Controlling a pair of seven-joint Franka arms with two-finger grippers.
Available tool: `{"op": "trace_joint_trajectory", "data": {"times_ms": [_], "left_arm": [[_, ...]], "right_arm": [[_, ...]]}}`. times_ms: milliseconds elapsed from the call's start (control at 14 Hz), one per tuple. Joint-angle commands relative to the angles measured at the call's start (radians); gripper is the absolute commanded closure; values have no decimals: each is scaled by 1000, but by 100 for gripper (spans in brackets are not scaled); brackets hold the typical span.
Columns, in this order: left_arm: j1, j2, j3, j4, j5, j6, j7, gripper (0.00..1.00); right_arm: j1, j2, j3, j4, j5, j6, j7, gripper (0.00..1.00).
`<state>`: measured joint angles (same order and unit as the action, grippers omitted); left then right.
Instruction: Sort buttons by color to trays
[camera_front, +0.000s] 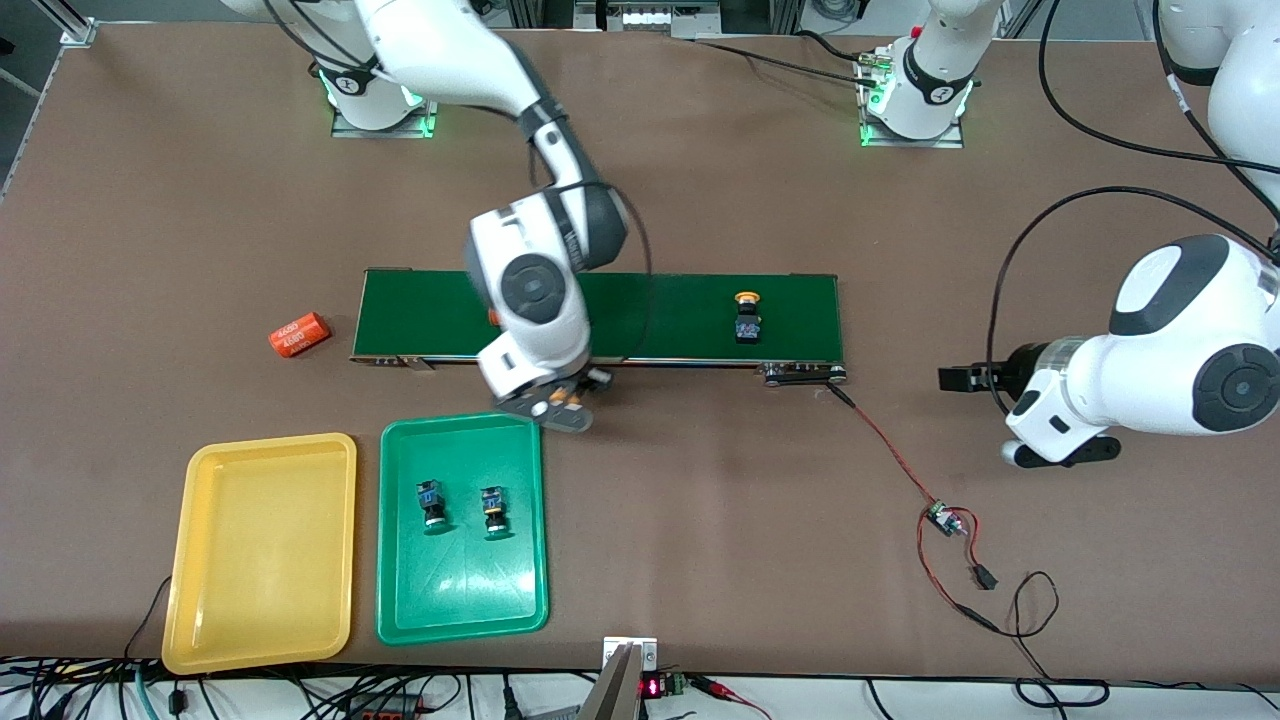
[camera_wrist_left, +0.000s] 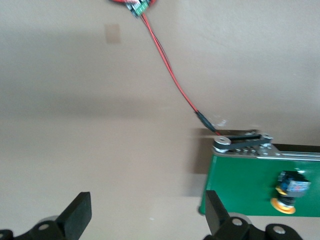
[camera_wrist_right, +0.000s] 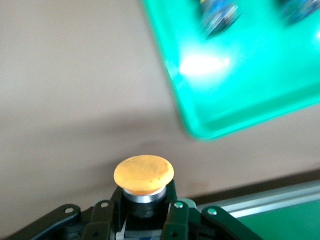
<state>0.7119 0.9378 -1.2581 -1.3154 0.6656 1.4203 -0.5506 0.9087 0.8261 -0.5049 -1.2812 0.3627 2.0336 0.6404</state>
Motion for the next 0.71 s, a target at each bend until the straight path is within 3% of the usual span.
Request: {"op": "trace_joint_trajectory", "data": {"times_ms": [0,429,571,643], "left_arm": [[8,-5,-6,60,66,-32,145,0],[9,-69,14,163,83,-124,345,0],[-20,-137,92,179,40,-124,385,0],[-47,-204,174,179,-25,-118,400,0]], "right_arm": [[-101,-10,-20,17,-8,-7,-139,100],[-338,8,-17,10,-14,3,-572,100],[-366,37,-17,11,-45,48,-700,100],[-391,57,-15,11,-45,90,-726,100]]}}
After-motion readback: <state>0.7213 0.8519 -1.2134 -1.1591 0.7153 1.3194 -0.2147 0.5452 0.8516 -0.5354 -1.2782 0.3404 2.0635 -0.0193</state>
